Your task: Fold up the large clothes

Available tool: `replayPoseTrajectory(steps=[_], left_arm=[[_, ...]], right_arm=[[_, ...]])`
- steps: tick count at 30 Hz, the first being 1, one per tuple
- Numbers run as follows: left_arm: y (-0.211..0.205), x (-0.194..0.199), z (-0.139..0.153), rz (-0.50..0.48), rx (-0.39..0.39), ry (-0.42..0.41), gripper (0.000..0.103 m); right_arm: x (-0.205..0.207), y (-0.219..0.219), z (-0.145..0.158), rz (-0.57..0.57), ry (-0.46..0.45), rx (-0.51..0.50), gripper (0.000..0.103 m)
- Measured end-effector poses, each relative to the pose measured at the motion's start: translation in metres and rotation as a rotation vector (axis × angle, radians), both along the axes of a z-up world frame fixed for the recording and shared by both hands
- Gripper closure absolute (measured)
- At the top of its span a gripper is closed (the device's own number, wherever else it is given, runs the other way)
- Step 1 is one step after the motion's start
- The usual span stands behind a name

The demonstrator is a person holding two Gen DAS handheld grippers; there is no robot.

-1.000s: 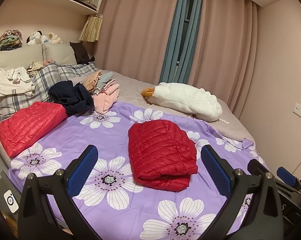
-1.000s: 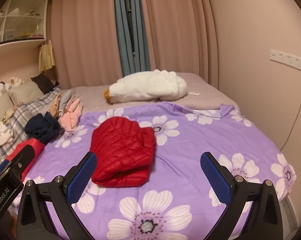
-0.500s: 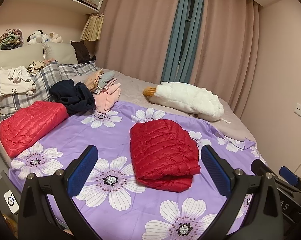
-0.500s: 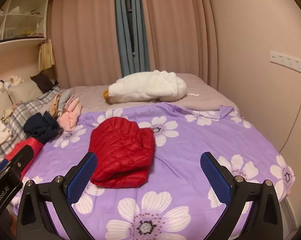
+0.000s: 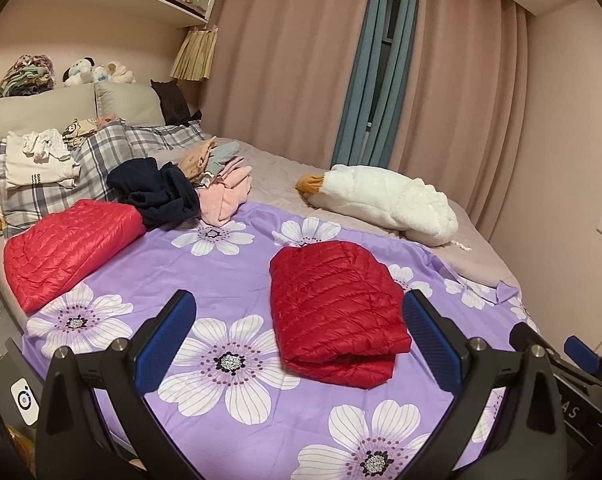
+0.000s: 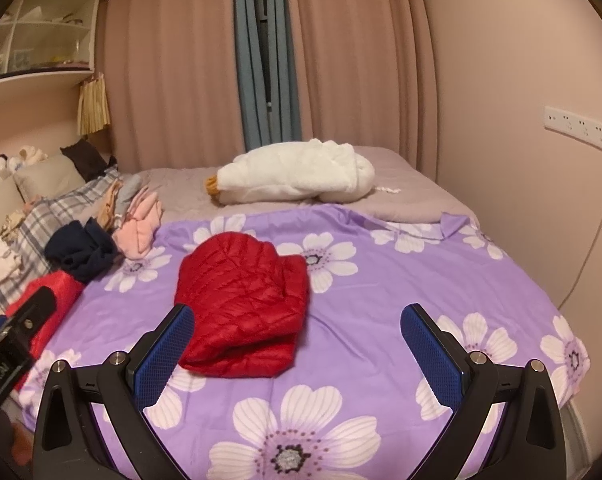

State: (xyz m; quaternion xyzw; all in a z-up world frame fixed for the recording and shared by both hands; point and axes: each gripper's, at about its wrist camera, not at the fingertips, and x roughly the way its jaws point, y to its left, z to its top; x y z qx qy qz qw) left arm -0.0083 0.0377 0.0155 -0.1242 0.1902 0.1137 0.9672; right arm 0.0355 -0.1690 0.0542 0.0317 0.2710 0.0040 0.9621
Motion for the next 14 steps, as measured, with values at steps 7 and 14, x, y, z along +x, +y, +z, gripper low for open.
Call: replayPoseTrajectory(steps=[7,14], left_arm=[[0.015,0.002,-0.003,0.022,0.001,0.009,0.0],[0.025,0.008,-0.008,0.039,-0.029,0.023,0.0]], right_arm=[[0.006,0.001,-0.004,-0.011,0.02,-0.009,0.001],[0.011,-0.003,-0.005,-0.031,0.022,-0.001,0.001]])
